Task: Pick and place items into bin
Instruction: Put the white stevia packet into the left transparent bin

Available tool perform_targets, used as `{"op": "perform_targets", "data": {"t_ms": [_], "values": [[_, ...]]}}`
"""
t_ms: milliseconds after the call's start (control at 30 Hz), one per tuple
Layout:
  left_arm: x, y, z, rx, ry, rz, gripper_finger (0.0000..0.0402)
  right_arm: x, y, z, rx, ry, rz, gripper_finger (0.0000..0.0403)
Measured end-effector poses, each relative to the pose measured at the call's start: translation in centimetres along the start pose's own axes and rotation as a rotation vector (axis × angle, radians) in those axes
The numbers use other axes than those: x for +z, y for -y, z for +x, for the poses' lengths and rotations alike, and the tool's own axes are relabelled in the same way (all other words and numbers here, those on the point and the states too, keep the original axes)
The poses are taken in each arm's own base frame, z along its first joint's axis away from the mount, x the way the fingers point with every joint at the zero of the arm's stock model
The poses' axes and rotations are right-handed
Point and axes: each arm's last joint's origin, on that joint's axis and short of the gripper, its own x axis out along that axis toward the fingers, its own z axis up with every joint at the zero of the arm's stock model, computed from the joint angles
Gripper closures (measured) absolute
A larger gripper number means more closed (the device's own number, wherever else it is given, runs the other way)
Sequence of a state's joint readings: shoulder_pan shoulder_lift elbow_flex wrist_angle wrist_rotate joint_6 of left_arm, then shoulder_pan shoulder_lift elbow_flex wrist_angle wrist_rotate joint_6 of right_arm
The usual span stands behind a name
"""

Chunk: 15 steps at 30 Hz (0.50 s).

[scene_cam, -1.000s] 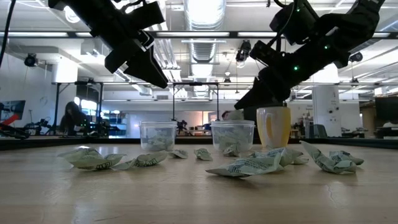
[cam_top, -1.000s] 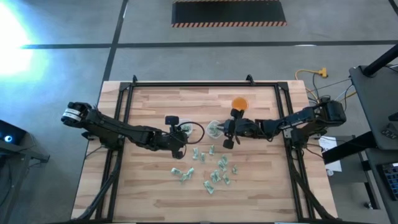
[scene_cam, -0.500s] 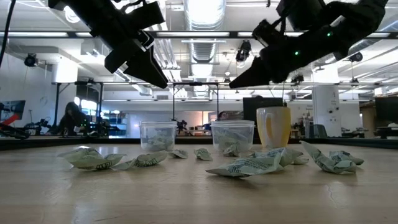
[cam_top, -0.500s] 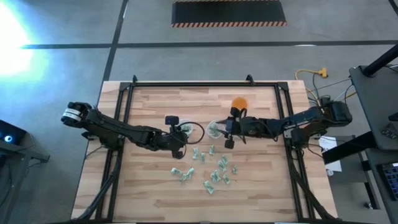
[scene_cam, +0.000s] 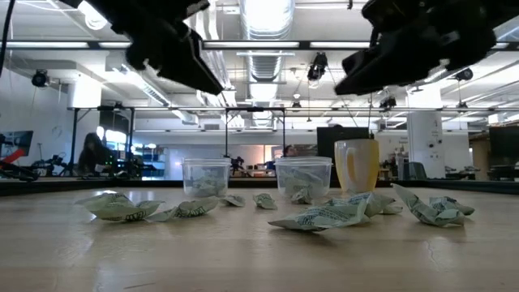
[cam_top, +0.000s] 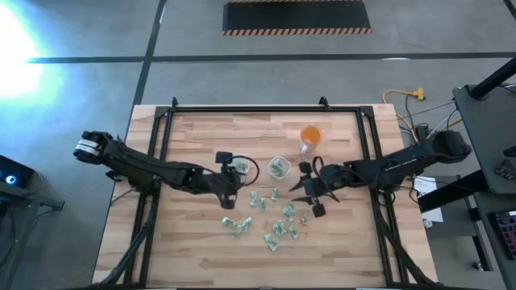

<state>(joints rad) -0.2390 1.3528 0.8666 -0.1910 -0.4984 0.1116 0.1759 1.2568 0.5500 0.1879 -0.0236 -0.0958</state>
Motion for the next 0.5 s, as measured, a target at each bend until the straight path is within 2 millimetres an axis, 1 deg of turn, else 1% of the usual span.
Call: {"op": "perform_targets", "data": {"t_ms": [133, 300, 433, 500], "values": [[0.1, 0.3, -0.5, -0.144, 0.039, -0.010, 0.0289, -0.7, -0.9, -0.3, 0.034, -0.082, 0.068, 0.0275], [-0.1, 1.2, 0.0, -0.312, 0.037, -0.001, 0.0289, -1.6, -2.1, 0.2, 0.069, -0.138, 0.099, 0.0285], [-0.7, 2.2, 0.5, -0.420, -0.016, -0.031, 0.0289, -1.9, -2.7, 0.5, 0.088, -0.155, 0.116, 0.0294], [-1.1, 2.6, 0.3, -0.448, -0.070, -0.048, 0.0289, -2.0, -3.0, 0.7, 0.095, -0.163, 0.125, 0.0298]]}}
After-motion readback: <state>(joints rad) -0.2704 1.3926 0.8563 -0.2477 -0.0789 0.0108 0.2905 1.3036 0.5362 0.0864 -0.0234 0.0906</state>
